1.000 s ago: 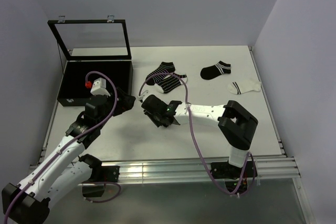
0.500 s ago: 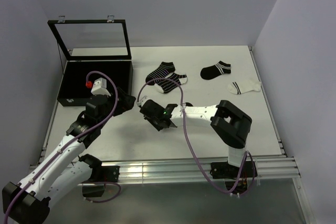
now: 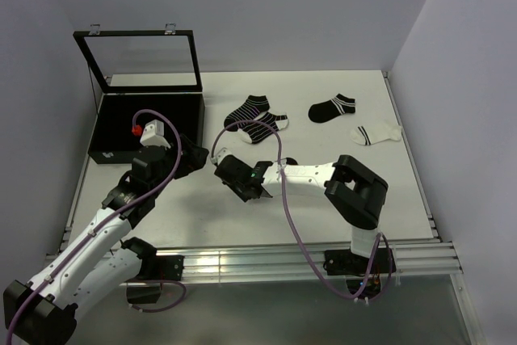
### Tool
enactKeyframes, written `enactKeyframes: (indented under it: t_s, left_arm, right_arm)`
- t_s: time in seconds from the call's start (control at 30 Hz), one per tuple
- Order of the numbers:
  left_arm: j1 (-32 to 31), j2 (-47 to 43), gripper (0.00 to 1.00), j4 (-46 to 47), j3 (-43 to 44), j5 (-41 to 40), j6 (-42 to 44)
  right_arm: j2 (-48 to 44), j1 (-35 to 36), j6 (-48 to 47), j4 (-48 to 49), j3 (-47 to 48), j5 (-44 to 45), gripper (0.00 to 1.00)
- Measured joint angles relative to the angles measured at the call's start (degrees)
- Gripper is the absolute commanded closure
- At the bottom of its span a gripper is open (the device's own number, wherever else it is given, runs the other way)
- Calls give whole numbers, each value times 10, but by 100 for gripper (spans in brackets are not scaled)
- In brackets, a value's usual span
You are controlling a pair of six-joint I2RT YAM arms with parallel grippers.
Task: Roll the socks
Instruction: Roll the sock at the center of the board.
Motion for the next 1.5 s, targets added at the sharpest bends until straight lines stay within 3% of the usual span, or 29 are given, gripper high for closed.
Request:
enactKeyframes:
  t_s: [0.77,0.9,1.13,1.5]
  left_arm:
    - [0,-2,4,0,0,0,0]
    - [0,-2,4,0,0,0,0]
    - [0,-2,4,0,0,1,0]
    - [0,20,5,23,-21,36,-17]
  right_arm:
    - [20,0,0,-3,-2,4,64]
    - [24,0,2,0,-1,10,71]
    - [33,0,6,3,2,31,100]
    - [9,-33,29,26,-20,-36,100]
